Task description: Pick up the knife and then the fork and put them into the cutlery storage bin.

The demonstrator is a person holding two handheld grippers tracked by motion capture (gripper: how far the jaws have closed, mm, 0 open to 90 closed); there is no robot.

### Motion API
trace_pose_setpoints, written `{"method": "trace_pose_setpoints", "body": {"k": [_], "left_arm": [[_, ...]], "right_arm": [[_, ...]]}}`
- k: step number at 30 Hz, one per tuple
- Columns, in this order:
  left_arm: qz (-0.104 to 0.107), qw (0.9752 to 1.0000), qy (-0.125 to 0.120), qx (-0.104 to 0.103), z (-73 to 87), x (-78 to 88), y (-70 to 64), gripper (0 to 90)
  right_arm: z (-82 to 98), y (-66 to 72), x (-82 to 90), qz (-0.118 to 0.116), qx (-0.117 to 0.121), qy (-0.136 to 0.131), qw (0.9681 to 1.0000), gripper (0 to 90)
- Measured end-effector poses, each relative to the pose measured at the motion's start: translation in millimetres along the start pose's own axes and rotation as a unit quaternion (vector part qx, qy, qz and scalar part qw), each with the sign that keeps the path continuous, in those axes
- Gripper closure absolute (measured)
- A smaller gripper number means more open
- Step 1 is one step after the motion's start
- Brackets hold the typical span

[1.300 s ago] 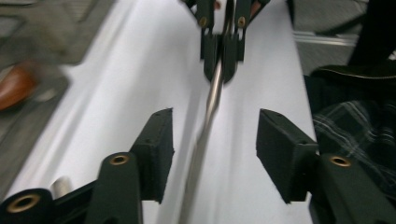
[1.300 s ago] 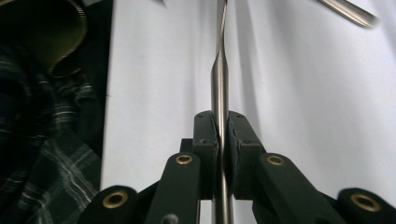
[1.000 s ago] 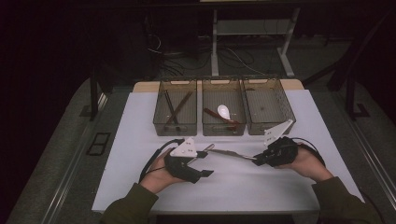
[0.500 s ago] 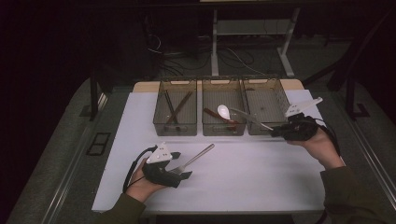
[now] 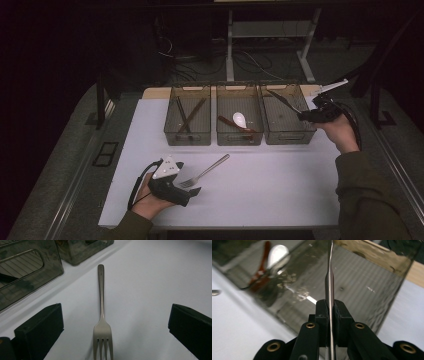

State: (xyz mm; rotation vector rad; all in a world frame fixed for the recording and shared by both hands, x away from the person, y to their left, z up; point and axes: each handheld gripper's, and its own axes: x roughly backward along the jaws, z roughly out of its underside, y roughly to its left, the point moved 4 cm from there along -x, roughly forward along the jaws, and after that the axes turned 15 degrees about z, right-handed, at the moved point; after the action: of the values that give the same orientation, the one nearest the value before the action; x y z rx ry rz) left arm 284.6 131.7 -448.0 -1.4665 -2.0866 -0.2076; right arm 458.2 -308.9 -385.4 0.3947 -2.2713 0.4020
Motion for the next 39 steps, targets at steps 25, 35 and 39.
{"method": "trace_pose_setpoints", "body": {"k": [25,35,39], "left_arm": [[0.015,0.9998,0.009,-0.004,1.4,-3.7,-1.1,0.0],[0.014,0.9997,0.019,-0.005,-1.3,-3.3,3.7,5.1],[0.008,0.9996,0.026,-0.002,-5.5,-1.3,8.5,13.4]], "right_arm": [[-5.4,8.3,-41.6,0.030,0.005,0.068,0.9972,67.8],[1.1,10.7,11.1,-0.024,-0.046,-0.062,0.9967,41.7],[13.7,28.0,31.2,-0.052,-0.027,-0.106,0.9927,34.9]]}}
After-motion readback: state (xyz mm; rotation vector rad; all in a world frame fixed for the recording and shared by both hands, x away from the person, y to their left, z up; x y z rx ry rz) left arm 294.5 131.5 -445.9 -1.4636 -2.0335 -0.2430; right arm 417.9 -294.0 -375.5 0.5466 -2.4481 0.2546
